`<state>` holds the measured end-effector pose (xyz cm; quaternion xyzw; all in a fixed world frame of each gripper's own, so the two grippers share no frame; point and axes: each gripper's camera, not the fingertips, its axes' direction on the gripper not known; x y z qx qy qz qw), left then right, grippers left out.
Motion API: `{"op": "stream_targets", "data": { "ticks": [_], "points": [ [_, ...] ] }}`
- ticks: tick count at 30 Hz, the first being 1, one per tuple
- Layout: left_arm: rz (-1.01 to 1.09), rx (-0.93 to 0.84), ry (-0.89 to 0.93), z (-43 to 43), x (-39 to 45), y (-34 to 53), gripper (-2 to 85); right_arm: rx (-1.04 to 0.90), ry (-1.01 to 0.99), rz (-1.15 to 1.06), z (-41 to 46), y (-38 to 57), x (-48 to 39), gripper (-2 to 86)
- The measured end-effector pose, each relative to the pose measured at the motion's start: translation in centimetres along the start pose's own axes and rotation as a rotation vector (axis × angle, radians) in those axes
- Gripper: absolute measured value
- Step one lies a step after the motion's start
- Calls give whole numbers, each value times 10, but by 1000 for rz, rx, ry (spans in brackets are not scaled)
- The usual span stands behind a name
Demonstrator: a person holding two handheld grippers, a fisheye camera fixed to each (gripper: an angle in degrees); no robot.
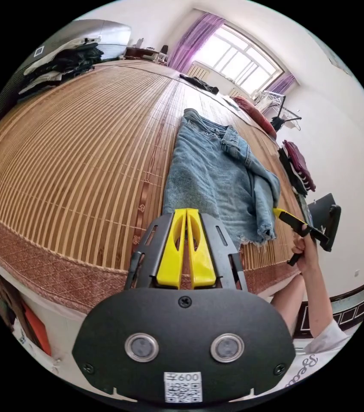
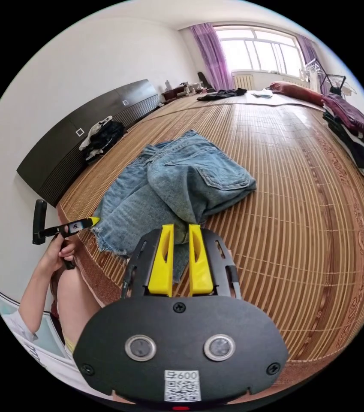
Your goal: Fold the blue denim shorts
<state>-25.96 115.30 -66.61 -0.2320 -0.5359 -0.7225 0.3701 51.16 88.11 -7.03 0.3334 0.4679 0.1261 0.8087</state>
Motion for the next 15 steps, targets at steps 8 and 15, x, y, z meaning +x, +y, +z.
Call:
{"op": "stream_targets", "data": {
  "ticks": [8,15],
  "points": [
    [-17,15,-82,-27,15,-25,5,156,93,-262,-199,10,-36,-8],
    [-85,0,128,-43,-7,-29,2,193,287,-32,-348,29,47,-8]
  ]
}}
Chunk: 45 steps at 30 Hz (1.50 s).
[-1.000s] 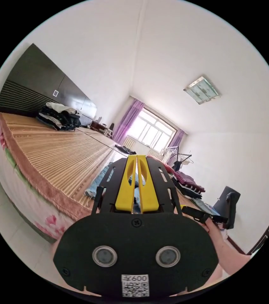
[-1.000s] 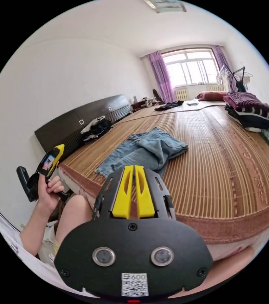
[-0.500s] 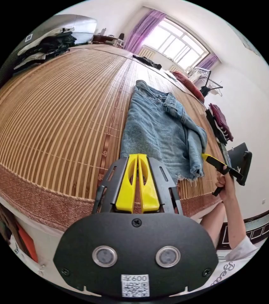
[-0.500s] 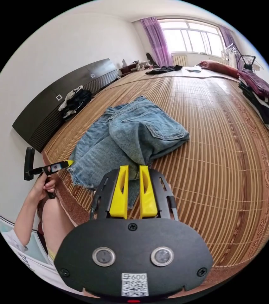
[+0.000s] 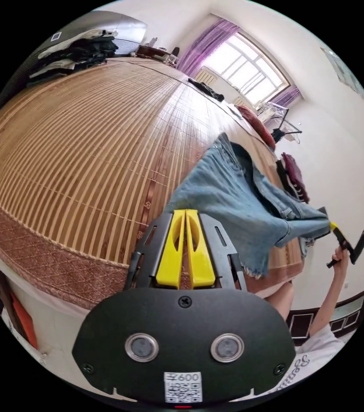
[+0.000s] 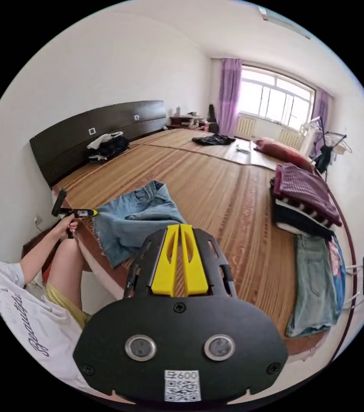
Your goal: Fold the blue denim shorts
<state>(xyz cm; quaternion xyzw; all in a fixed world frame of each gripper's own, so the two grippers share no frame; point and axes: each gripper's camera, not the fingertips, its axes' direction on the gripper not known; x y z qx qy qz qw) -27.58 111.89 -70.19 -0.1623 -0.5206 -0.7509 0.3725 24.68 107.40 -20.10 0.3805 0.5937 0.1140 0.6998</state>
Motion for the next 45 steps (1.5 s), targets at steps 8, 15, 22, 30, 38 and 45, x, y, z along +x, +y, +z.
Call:
{"op": "stream_targets", "data": {
  "ticks": [8,15,22,30,38,45],
  "points": [
    [1,234,-15,-49,12,41,1,-74,-7,129,23,68,31,5],
    [410,215,-201,-27,115,81,3,-121,-405,-321,40,33,-94,65],
    [205,191,-194,-9,84,90,2,-333,-65,-618,105,24,-181,67],
    [719,104,-178,36,169,156,1,-69,-1,-715,33,34,-176,36],
    [952,-221,-15,116,198,199,1,-272,80,-831,80,41,-214,104],
    [995,-232,-142,153,207,245,1,-160,-106,-670,37,16,-186,78]
  ]
}}
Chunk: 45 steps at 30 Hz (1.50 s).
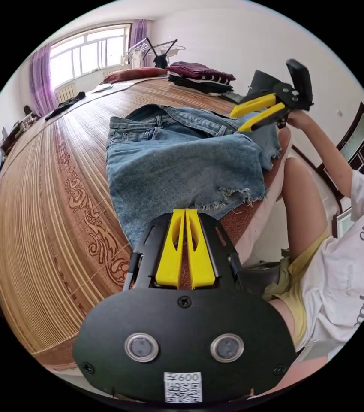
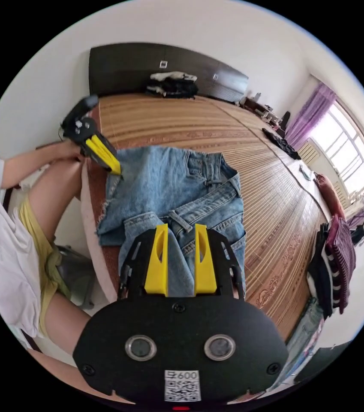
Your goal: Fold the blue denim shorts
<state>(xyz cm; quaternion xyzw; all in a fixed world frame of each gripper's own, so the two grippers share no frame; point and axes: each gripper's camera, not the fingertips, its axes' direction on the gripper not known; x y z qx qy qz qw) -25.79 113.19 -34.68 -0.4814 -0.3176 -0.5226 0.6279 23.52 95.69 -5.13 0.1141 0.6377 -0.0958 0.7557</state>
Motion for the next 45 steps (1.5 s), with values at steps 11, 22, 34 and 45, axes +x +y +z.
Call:
{"op": "stream_targets", "data": {
  "ticks": [11,22,34,45],
  "points": [
    [322,-68,-315,51,131,34,0,-230,72,-170,52,-42,-25,60],
    [342,-53,-333,84,161,63,0,-255,56,-139,51,-38,-37,88],
    [424,-41,-468,109,195,96,0,-37,120,11,8,-23,-38,-3],
    [467,11,-424,103,189,115,0,-13,392,295,-4,-30,74,-8]
  ]
}}
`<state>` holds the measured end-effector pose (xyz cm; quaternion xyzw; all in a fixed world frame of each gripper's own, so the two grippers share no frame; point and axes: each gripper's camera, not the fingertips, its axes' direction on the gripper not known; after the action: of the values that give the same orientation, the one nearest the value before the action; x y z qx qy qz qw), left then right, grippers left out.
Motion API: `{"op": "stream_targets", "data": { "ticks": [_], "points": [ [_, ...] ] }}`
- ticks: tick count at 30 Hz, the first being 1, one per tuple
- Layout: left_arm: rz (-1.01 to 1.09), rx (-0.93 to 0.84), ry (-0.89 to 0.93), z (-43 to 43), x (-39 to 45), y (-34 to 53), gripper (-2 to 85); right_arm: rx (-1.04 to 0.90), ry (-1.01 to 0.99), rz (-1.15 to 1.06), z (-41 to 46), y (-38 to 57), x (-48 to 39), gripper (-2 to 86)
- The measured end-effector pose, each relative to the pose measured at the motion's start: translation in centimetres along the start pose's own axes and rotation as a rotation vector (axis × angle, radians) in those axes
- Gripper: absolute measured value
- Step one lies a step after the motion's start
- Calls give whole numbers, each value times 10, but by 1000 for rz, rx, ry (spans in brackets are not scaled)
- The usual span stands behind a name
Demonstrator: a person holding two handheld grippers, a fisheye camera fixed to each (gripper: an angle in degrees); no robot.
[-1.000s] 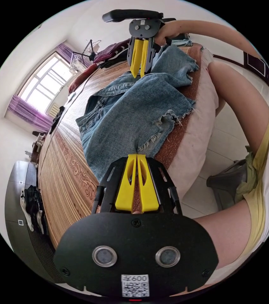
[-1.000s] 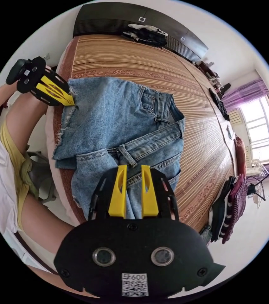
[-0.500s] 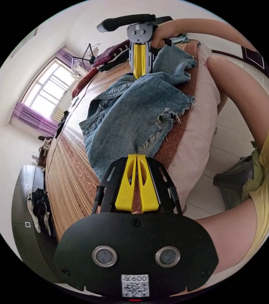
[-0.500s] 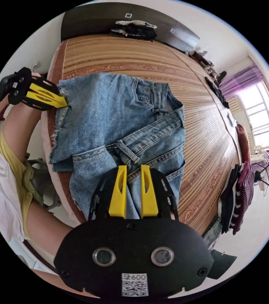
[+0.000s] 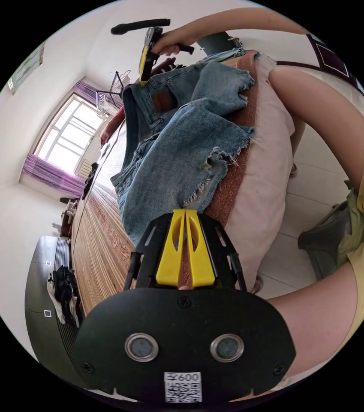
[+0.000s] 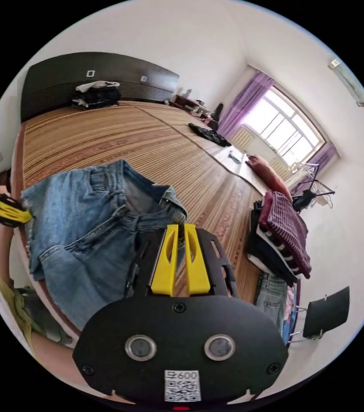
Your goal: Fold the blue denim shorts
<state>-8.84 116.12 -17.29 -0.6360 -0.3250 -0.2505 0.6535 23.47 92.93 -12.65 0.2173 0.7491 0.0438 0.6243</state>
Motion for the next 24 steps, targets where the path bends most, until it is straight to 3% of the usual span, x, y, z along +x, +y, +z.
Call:
{"op": "stream_targets", "data": {
  "ticks": [6,9,14,17,20,22,24],
  "points": [
    [0,44,106,-8,-19,12,1,-225,147,369,81,-3,56,-1],
    [26,59,71,-17,-17,17,2,-176,54,445,70,16,68,21],
    [-188,227,-90,-59,-50,49,6,-22,-242,354,4,69,61,89],
    [-465,307,-187,-82,-91,79,12,-87,-225,234,-17,99,47,121],
    [-697,310,-96,-78,-147,98,29,-146,-159,150,-21,112,39,128],
    [-824,372,88,-65,-202,100,86,-137,-168,122,-23,108,35,130],
    [-807,370,173,-51,-239,84,113,-105,-204,128,-22,93,33,128]
  ]
}}
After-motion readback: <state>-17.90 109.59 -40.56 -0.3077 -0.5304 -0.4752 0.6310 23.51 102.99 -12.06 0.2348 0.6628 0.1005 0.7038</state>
